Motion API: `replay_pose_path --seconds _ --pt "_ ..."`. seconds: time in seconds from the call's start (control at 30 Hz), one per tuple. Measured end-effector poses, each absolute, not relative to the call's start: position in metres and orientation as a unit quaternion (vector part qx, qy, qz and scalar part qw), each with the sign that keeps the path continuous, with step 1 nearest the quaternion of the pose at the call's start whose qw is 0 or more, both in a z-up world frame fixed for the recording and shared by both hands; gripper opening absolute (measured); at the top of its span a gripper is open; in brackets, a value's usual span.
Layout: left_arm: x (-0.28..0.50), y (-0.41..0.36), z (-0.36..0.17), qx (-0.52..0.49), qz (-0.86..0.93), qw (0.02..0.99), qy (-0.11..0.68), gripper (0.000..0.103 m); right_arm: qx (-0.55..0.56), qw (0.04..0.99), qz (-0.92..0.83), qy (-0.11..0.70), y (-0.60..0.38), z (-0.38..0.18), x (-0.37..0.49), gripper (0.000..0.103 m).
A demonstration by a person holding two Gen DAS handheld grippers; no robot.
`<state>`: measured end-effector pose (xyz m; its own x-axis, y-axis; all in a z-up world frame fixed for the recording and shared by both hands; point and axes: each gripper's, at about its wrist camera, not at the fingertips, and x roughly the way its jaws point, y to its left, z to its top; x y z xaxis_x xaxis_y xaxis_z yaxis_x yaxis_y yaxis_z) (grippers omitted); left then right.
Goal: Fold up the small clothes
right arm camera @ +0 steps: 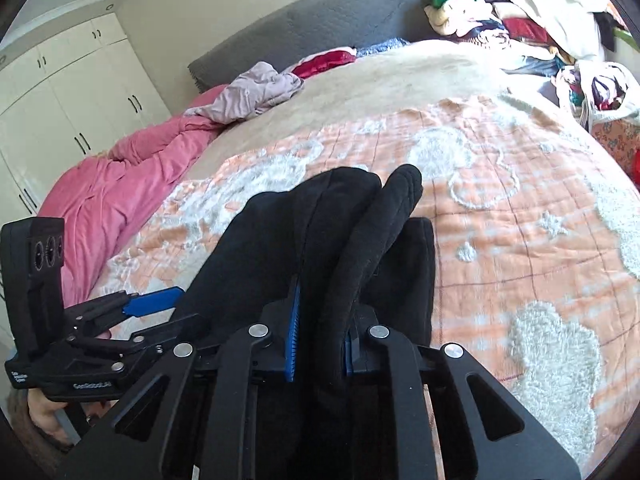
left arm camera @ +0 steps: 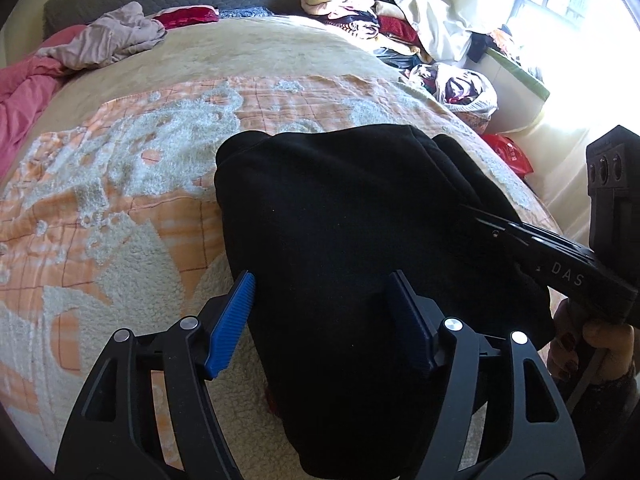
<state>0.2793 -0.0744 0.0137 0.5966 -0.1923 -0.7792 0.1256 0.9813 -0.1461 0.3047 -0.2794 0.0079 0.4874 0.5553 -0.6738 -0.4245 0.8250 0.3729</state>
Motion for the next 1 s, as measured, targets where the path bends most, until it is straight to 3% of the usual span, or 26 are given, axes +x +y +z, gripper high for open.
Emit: replay_pose_path --seconds 0.27,0.33,0.57,0.63,0.73,0.93,1.0 --pt "0.275 -0.072 0.004 -0.046 -0.087 0.888 0.449 0.063 0.091 0.857 0.27 0.43 -0.286 -0.003 0.306 0.016" --pt "0.273 -0.071 0.003 -0.046 -0.087 0.888 0.449 0.063 0.097 0.856 0.268 0.432 -0.288 -0.002 0.303 0.021" --pt "0.265 -0.071 0.002 -0.055 -0.089 0.887 0.45 0.063 0.115 0.837 0.279 0.456 -0.303 -0.002 0.279 0.064" --pt "0.263 -0.072 0.003 -0.055 -0.09 0.887 0.449 0.064 0.121 0.841 0.266 0.456 -0.305 -0.004 0.274 0.063" --pt "0.258 -0.074 0.004 -0.054 -0.092 0.887 0.448 0.064 0.112 0.845 0.276 0.444 -0.3 0.006 0.269 0.017" --pt "0.251 -0.077 0.005 -0.052 -0.097 0.887 0.448 0.065 -0.012 0.883 0.216 0.416 -0.282 0.013 0.256 0.014" --pt "0.251 -0.077 0.002 -0.052 -0.097 0.885 0.453 0.067 -0.011 0.879 0.206 0.429 -0.284 0.004 0.259 0.021"
